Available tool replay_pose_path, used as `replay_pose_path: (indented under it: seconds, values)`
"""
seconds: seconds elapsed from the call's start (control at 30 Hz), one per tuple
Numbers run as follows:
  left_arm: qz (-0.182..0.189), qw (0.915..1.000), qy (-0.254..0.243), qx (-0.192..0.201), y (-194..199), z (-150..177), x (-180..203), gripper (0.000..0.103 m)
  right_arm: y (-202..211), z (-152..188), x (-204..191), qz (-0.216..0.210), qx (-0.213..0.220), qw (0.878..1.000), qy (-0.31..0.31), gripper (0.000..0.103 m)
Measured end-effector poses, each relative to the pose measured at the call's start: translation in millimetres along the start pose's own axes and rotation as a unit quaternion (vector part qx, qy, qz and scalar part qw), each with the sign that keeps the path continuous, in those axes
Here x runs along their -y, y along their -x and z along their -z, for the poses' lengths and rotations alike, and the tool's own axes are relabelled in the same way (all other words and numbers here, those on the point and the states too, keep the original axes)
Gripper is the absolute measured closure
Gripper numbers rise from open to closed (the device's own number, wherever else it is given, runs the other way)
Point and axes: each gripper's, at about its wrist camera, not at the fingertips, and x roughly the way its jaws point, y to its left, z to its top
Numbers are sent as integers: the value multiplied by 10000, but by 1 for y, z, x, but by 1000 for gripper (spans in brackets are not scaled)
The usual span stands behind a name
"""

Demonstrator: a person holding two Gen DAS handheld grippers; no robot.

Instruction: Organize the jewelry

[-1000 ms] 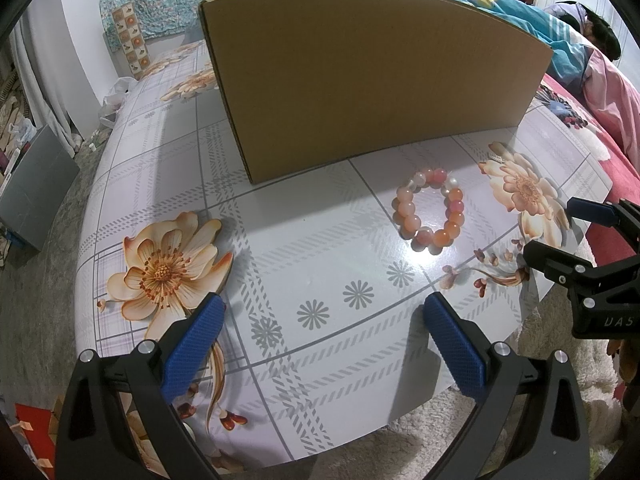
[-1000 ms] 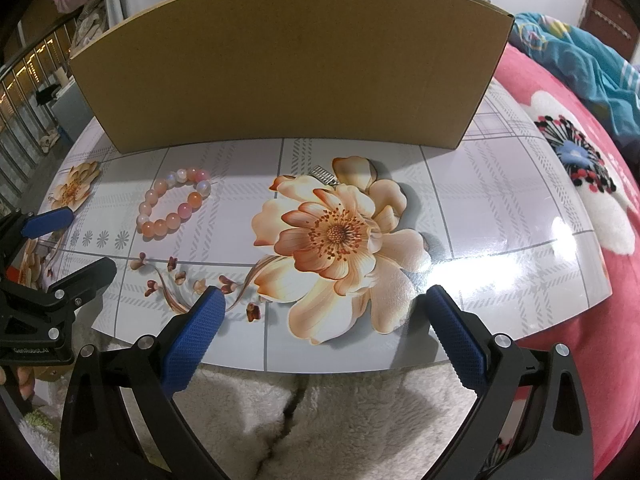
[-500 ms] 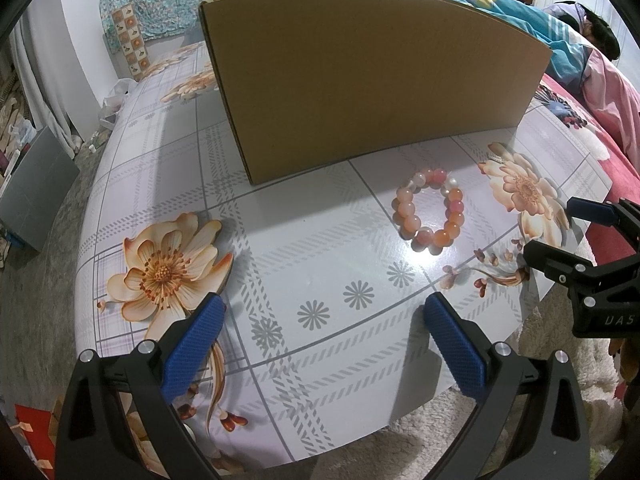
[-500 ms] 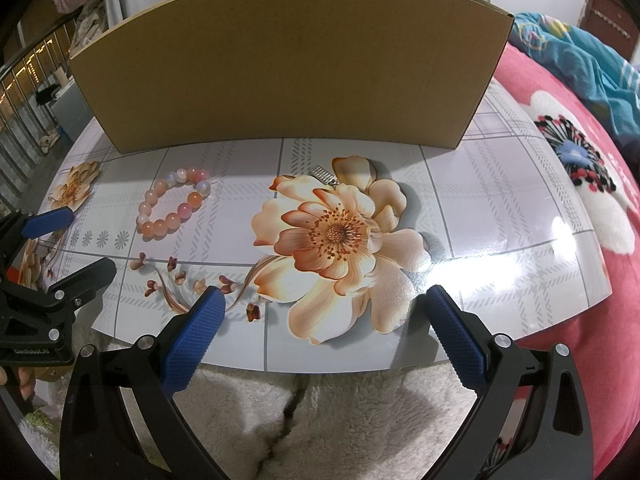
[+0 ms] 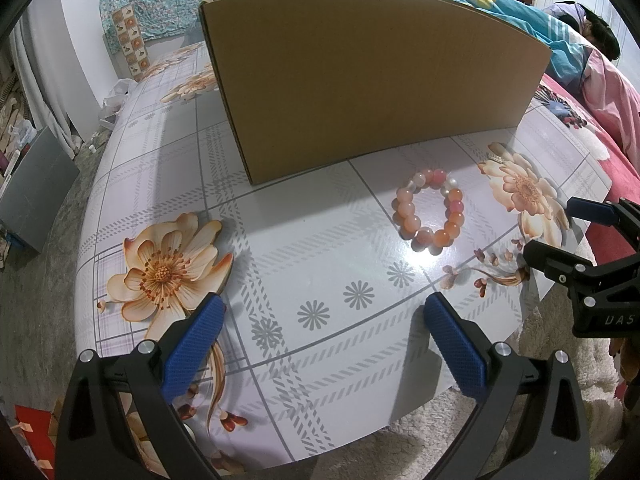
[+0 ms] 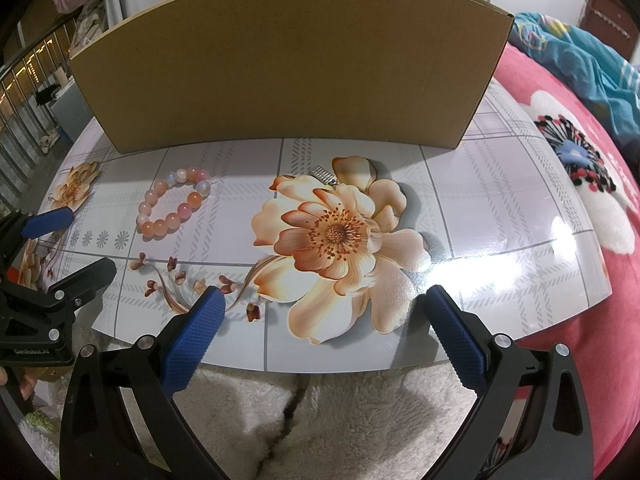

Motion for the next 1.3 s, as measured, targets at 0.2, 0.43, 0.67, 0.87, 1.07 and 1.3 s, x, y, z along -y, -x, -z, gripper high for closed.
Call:
replay_pose_path:
  seconds: [0.2, 0.43, 0.67, 0.87, 1.07, 1.3]
  values:
    - [1, 10000, 1, 2, 0, 0, 0, 4, 0, 0, 0, 4, -4, 10000, 0, 8]
    - [5, 10000, 6, -37, 0, 0, -1, 4, 1, 0, -1, 9, -5, 10000, -1, 8]
    - [31, 9999, -30, -94, -2, -4, -1, 4, 1, 0, -1, 15, -9, 10000, -2, 8]
    - [30, 9999, -28, -145, -3, -4, 0, 4, 2, 1, -2, 20, -6, 10000, -2, 8]
    - [32, 9997, -23, -223, -5, -7, 1, 4, 2, 0, -2, 23, -8, 10000, 0, 8]
    - [34, 9997, -23, -233, -5, -8, 0, 4, 2, 0, -2, 27, -8, 10000, 2, 8]
